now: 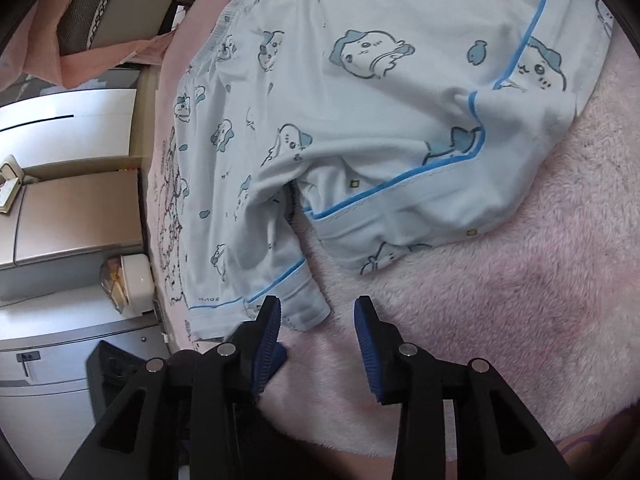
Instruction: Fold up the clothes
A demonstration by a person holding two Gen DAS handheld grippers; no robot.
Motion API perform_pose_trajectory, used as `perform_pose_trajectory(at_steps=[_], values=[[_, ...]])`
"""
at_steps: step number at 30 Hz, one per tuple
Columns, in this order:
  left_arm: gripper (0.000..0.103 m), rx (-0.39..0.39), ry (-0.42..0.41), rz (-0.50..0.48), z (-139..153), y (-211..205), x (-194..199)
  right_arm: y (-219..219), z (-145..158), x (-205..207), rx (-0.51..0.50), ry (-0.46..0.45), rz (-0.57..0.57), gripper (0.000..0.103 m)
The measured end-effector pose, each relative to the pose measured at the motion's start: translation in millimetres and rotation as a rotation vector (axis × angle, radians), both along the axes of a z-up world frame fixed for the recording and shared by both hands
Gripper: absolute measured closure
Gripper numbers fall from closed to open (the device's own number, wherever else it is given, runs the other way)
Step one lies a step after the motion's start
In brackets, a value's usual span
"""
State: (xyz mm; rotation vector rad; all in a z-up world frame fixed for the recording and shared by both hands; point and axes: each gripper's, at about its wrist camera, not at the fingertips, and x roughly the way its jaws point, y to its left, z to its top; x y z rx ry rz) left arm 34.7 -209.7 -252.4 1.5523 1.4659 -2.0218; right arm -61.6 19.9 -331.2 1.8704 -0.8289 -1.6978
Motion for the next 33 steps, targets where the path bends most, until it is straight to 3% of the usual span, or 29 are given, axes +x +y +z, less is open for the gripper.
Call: perform_pose_trajectory(at_steps=[4, 7, 10, 14, 19, 22, 28, 33], values=[[0.033, 0.008, 0.051, 0.021, 15, -28, -7, -6, -4, -3, -0.016, -0.009, 0.001, 0.065], [0.027, -0.061, 0.044, 0.004, 24, -52, -21, -13, -1, -5, -0.015, 0.027, 0.024, 0.065], [0.026, -0.127, 0.019, -0.049, 26, -73, -39, -19, 0, -6, -0.026, 0.05, 0.045, 0.064], [0.026, -0.146, 0.002, -0.117, 26, -91, -52, -24, -1, -6, -0.027, 0.054, 0.059, 0.064], [0.026, -0.112, 0.0, -0.11, 31, -98, -38, -24, 4, -4, -0.001, 0.069, 0.078, 0.064], [0.026, -0.053, 0.008, -0.093, 31, -83, -22, -30, 6, -5, 0.012, 0.087, 0.094, 0.064], [0.026, 0.002, -0.027, -0.034, 8, -52, -1, -38, 15, -8, 0.05, 0.157, 0.137, 0.064], [0.026, 0.04, -0.044, 0.026, -4, -39, 6, -39, 13, -6, 0.059, 0.16, 0.127, 0.064]])
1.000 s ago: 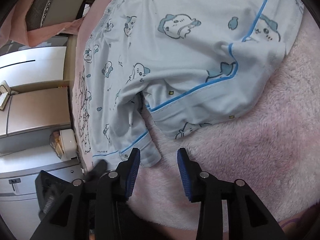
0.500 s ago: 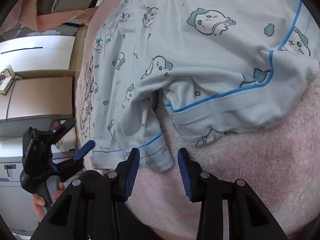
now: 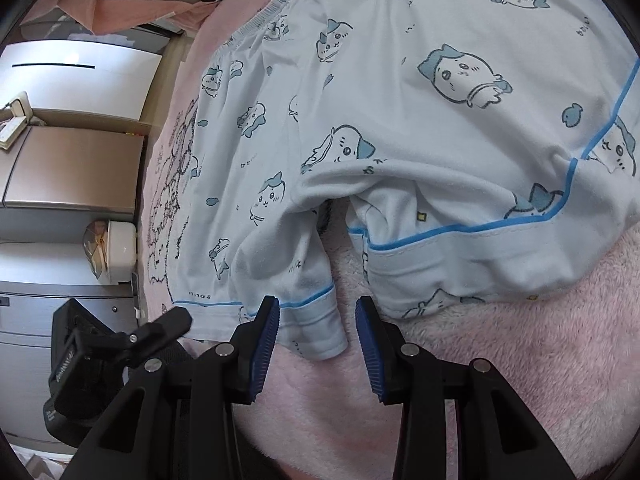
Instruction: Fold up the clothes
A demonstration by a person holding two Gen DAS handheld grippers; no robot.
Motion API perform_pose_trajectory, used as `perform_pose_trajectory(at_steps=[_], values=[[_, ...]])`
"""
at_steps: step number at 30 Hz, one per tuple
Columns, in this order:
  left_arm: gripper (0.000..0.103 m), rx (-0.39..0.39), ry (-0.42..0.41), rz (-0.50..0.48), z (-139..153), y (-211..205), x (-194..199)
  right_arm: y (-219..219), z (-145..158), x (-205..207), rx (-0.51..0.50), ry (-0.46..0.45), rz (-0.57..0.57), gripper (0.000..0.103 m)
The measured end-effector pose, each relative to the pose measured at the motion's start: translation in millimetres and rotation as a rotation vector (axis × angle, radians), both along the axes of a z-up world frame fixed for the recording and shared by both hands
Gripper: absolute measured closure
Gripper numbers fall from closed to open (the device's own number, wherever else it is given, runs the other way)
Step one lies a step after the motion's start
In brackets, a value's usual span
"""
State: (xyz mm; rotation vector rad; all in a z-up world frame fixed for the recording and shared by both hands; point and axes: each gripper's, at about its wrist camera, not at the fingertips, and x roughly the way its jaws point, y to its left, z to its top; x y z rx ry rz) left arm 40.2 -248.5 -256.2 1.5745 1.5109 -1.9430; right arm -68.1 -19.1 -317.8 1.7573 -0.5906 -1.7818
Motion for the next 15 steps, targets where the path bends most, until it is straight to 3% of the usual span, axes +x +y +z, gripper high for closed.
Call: perform_pose_trajectory(at_steps=[6, 7, 8, 9, 13, 15], values=[[0.026, 0.087, 0.002, 0.014, -22, 29, -13, 0, -3, -2, -0.045, -0.012, 0.004, 0.065], [0.026, 0.089, 0.003, 0.022, -24, 31, -14, 3, -5, -2, -0.041, -0.012, 0.012, 0.073], [0.025, 0.085, 0.007, 0.028, -23, 33, -15, 5, -6, -2, -0.038, -0.011, 0.021, 0.089], [0.025, 0.082, 0.011, 0.035, -23, 34, -16, 6, -6, -1, -0.029, -0.006, 0.03, 0.096], [0.025, 0.132, 0.055, 0.123, -25, 33, -13, 4, -1, 1, -0.013, 0.015, 0.048, 0.097], [0.025, 0.216, 0.063, 0.185, -35, 33, -9, 5, -2, 1, -0.014, 0.007, 0.041, 0.097]])
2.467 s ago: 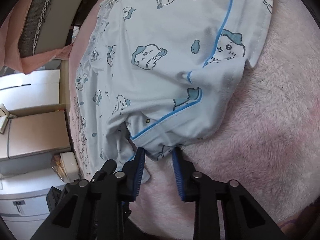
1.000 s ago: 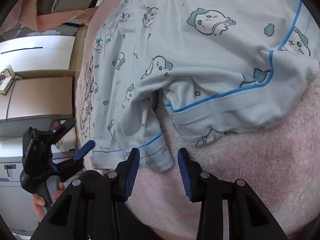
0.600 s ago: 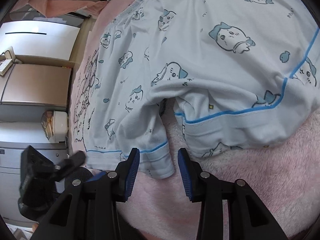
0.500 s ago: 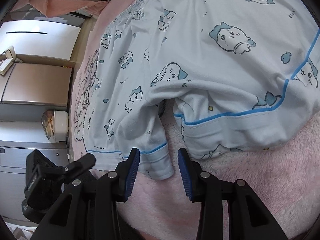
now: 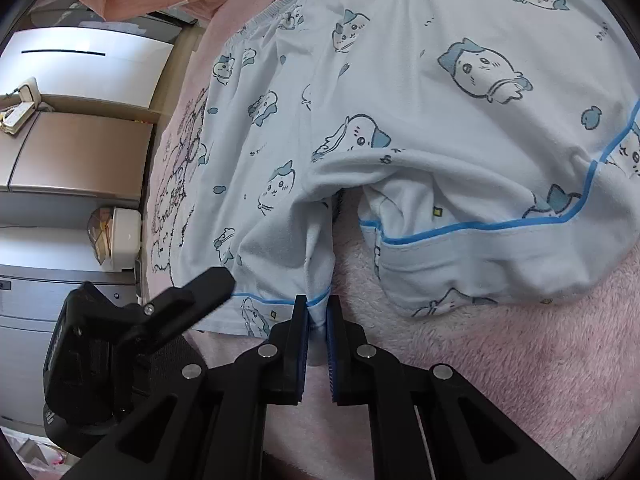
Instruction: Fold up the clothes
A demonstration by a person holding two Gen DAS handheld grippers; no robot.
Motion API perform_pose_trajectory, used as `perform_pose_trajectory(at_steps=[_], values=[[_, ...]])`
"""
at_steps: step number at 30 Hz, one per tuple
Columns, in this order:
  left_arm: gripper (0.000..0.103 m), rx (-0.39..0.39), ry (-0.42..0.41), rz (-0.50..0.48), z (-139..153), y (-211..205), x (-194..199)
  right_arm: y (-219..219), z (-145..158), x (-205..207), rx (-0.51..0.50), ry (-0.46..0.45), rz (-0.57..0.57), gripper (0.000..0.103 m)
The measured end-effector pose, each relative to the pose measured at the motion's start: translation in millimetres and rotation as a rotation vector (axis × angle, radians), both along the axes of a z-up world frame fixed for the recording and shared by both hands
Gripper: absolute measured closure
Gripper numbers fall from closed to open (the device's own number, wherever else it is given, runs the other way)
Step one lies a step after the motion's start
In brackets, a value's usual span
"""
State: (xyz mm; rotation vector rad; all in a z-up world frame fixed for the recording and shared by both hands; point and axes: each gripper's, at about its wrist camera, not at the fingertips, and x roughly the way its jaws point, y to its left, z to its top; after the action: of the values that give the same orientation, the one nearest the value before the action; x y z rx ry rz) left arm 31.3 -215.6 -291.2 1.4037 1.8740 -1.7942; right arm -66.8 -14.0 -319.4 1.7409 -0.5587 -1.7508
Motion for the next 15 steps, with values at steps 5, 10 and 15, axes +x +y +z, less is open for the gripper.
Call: perform_pose_trajectory(at_steps=[5, 10, 15], values=[[0.025, 0.051, 0.015, 0.08, -5, -1, 8, 7, -6, -2, -0.091, -0.073, -0.056, 0.097], [0.026, 0.084, 0.022, 0.167, -11, -2, 12, 4, 3, -2, -0.216, -0.096, -0.063, 0.097], [0.073, 0.032, 0.005, 0.185, -9, -3, 10, 7, 3, 0, -0.177, -0.097, -0.067, 0.097]])
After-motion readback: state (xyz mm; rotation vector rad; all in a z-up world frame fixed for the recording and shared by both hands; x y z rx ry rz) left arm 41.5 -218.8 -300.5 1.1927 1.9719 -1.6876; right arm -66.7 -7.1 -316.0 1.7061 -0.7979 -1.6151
